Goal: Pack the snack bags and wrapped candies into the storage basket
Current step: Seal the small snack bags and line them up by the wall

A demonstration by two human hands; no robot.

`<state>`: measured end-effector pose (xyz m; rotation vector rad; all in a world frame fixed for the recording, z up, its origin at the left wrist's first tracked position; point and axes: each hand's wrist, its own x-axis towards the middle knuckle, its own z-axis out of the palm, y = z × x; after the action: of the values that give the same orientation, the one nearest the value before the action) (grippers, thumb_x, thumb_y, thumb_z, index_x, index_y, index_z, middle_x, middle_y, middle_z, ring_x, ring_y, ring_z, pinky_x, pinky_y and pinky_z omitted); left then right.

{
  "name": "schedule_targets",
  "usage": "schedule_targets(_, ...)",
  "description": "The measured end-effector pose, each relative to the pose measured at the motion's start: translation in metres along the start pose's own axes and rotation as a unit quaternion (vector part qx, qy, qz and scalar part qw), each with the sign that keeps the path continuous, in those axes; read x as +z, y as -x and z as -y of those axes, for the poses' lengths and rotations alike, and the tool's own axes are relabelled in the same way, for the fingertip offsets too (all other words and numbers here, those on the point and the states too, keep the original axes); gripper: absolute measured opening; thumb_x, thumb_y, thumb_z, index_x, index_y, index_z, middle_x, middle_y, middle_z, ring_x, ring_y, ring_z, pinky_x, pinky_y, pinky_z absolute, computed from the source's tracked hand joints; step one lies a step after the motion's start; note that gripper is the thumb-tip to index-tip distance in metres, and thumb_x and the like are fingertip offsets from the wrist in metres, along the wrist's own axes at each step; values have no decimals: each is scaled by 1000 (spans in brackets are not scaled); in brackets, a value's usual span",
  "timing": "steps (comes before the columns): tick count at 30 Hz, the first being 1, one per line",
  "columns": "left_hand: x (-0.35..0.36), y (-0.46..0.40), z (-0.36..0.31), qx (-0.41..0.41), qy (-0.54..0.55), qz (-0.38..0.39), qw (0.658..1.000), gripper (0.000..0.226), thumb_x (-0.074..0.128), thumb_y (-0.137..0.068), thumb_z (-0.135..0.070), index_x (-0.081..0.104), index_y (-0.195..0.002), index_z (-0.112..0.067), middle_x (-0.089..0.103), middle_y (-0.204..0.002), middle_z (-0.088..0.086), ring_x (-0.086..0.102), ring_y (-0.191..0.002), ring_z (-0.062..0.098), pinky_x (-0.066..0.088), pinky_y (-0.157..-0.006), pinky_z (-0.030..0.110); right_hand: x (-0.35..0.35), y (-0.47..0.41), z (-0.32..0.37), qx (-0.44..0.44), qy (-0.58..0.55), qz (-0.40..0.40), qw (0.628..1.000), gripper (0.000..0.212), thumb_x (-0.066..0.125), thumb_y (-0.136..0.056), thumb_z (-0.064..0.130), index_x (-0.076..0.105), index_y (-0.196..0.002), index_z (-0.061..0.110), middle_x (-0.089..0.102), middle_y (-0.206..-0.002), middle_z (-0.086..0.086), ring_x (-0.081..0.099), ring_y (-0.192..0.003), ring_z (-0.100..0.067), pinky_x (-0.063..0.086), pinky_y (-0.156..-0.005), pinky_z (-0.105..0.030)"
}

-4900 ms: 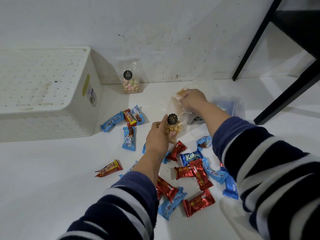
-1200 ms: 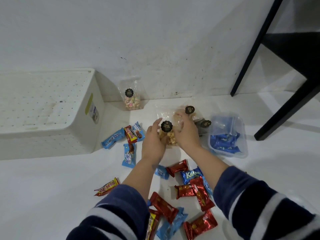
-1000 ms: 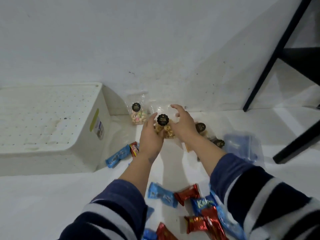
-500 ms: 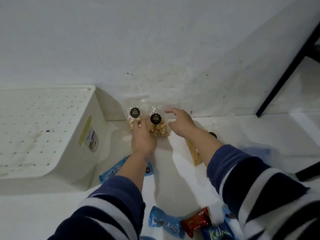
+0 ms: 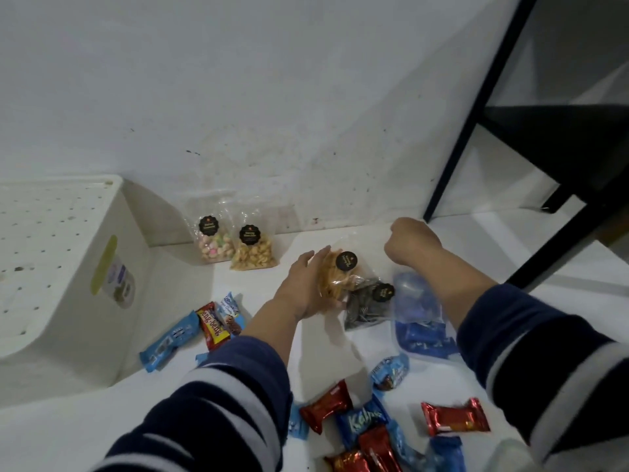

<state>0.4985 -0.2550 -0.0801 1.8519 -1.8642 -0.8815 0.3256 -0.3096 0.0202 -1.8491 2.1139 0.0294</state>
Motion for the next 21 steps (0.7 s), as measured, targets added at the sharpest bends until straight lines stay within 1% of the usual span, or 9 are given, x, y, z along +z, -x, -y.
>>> schedule_targets(2,3,-3,2,7,-11,0,1000,112,85,-65,-34,13,-151,-34,23,-153,5,28,-141,26,32,-113,42,3,-3,-10,33,-25,15,999,11,48,-88,4,54,-80,2,57,-100,-12,53,-83,-26,44,-69,-26)
schedule_targets(3,5,-3,3,9,-13,-2,1000,109,83,-67,-34,13,-151,-35,27,-151,5,32,-138,26,35,-112,40,5,-6,-12,39,-40,13,998,19,48,-89,5,46,-69,5,55,-93,-12,51,-75,-24,42,-62,-24)
schedule_targets(8,11,11,3,1,-45,-34,998,96,75,-75,-41,15,-150,-34,32,-145,7,40,-129,29,44,-103,42,10,-8,-8,60,-95,10,994,25,52,-86,7,42,-64,7,47,-69,-7,43,-56,-18,33,-48,-22)
schedule_targets(10,13,25,4,-14,-49,-44,998,96,73,-76,-42,12,-150,-35,32,-144,6,41,-128,27,45,-100,42,8,-3,-4,50,-122,4,991,19,56,-84,9,49,-67,5,53,-71,-7,48,-58,-19,30,-45,-21)
schedule_targets(12,17,43,5,-27,-48,-60,997,96,71,-76,-47,11,-150,-36,34,-142,4,42,-126,26,47,-96,40,8,4,0,29,-164,0,986,10,59,-84,11,64,-84,3,66,-86,-9,61,-72,-22,37,-49,-19)
schedule_targets(13,19,54,6,-35,-44,-70,996,96,70,-76,-49,11,-150,-36,35,-141,2,43,-125,25,48,-95,39,9,8,2,19,-180,3,983,16,60,-85,13,69,-94,3,70,-94,-9,65,-82,-23,43,-55,-19)
schedule_targets(16,24,87,10,-72,-29,-86,993,95,70,-77,-47,9,-149,-40,34,-140,0,43,-125,23,51,-91,40,15,26,7,-17,-203,16,979,23,60,-87,14,71,-103,2,72,-102,-11,68,-94,-25,53,-76,-27)
schedule_targets(19,25,115,14,-100,-43,-98,989,94,71,-77,-42,10,-148,-41,34,-140,-1,44,-124,25,52,-88,41,22,47,11,-44,-195,38,979,26,59,-88,12,71,-106,-2,72,-101,-10,68,-92,-23,48,-70,-23)
schedule_targets(21,23,127,15,-111,-54,-99,987,92,72,-78,-39,11,-148,-40,34,-141,2,43,-126,27,51,-90,40,22,62,11,-56,-169,59,982,27,60,-88,8,68,-112,-3,70,-102,-12,66,-93,-23,48,-73,-22)
